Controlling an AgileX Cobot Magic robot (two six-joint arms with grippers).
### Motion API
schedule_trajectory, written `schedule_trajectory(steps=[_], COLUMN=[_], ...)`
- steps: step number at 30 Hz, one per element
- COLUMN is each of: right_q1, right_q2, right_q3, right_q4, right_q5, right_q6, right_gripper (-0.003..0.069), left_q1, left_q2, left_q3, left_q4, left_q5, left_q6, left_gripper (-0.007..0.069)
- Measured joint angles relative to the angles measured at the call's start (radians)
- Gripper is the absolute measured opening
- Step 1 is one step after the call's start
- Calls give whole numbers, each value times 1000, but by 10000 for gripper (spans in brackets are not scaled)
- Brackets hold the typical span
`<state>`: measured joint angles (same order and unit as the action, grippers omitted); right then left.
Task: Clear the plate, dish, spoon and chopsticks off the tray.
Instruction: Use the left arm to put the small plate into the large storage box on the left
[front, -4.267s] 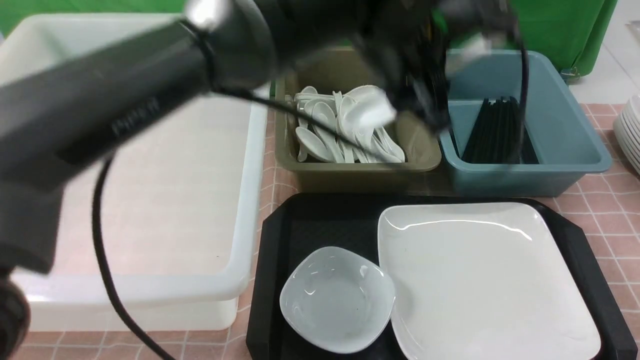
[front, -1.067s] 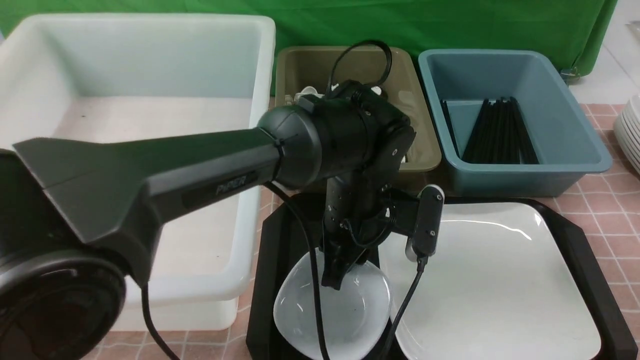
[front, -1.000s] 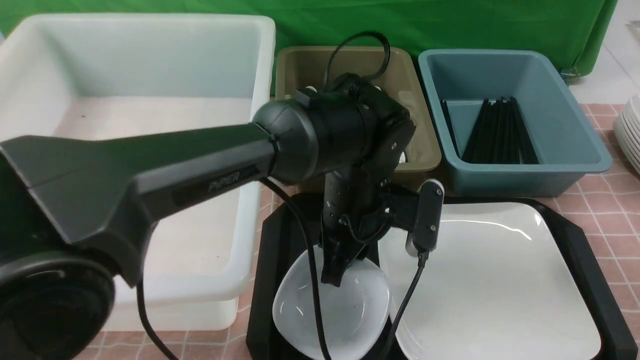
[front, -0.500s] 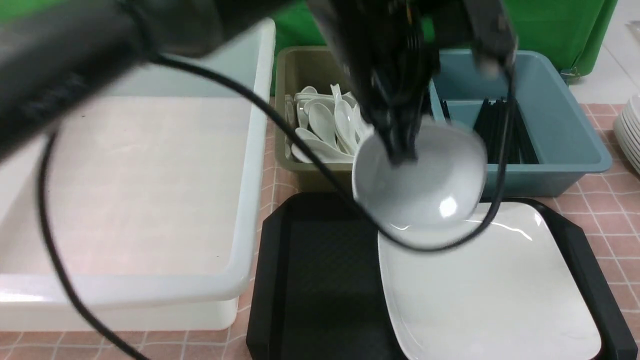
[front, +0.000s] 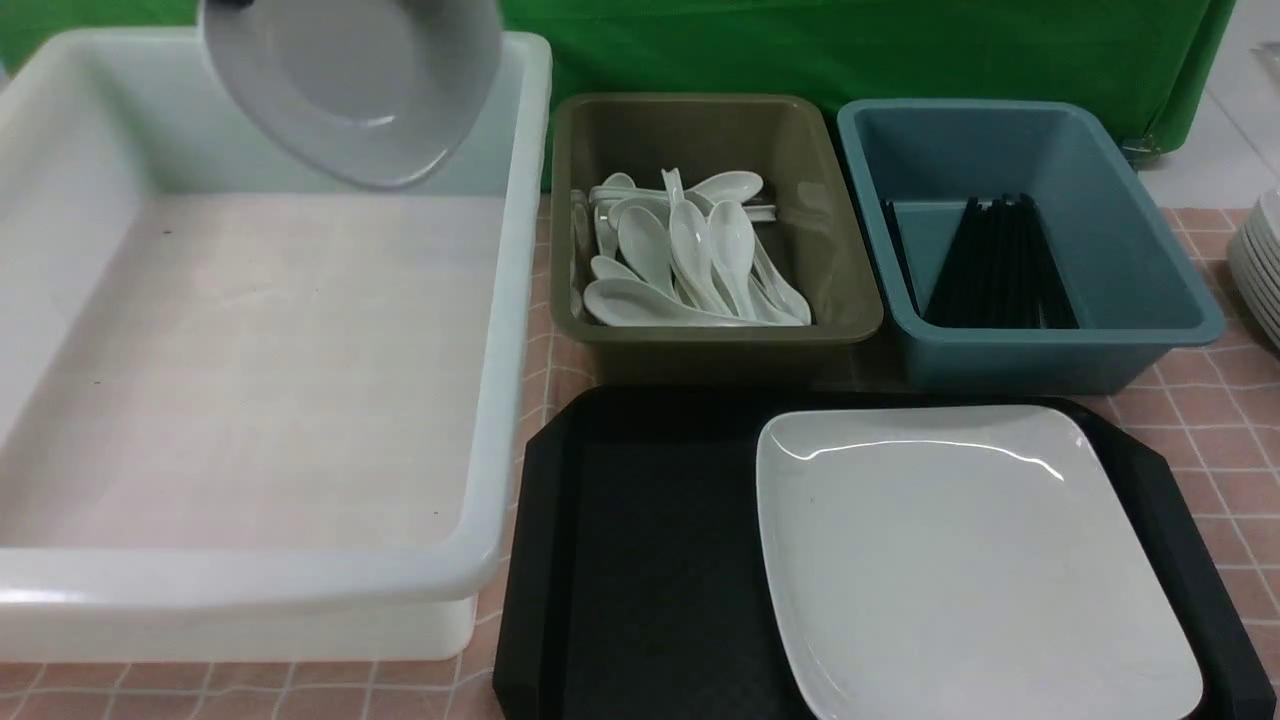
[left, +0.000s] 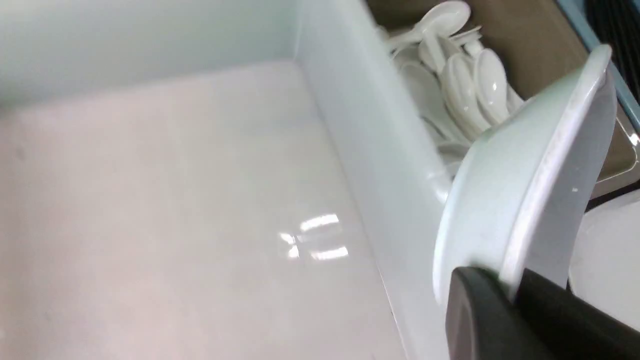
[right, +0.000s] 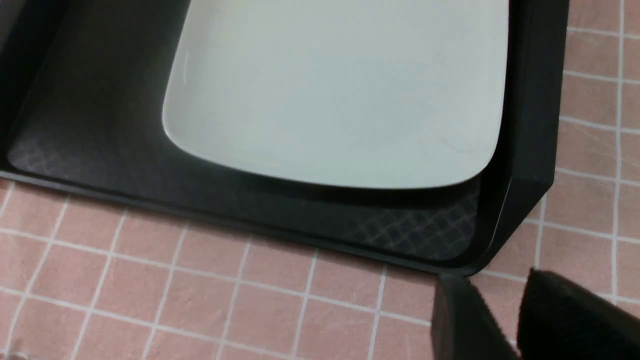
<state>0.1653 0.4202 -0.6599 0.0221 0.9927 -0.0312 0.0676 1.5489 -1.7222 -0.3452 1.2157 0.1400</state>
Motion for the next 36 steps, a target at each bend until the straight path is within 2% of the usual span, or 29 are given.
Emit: schedule_trajectory(steps=[1,2,3,6,8,16,25,30,36], right_q1=[0,0,0,0,0,0,0,0,0], right_q2=[0,0,0,0,0,0,0,0,0], right_q3=[0,0,0,0,0,0,0,0,0], right_q4=[0,0,0,0,0,0,0,0,0], right_q5=[0,-7,-9,-16,-18,-28,-29,-29,-29], right_q6=[0,0,0,0,0,0,0,0,1], right_gripper=[239,239,239,239,239,239,240,239,239], left_q1=[12,106,140,220,239,217,146,129,129], left_q2=[1,13,20,46,67,194,297,324,337], left_q3=[0,120,154,295,364,432,432,432,432], left_q4=[-11,-94,-119,-158,-161,-238,-237,-210,-197], left_q5=[-1,-33,-46,-98,-114,-175,-221,-221,-200], left_q6=[0,-5,-7,-4,19,133,213,218,194], left_gripper=[17,17,17,17,17,17,17,21,85])
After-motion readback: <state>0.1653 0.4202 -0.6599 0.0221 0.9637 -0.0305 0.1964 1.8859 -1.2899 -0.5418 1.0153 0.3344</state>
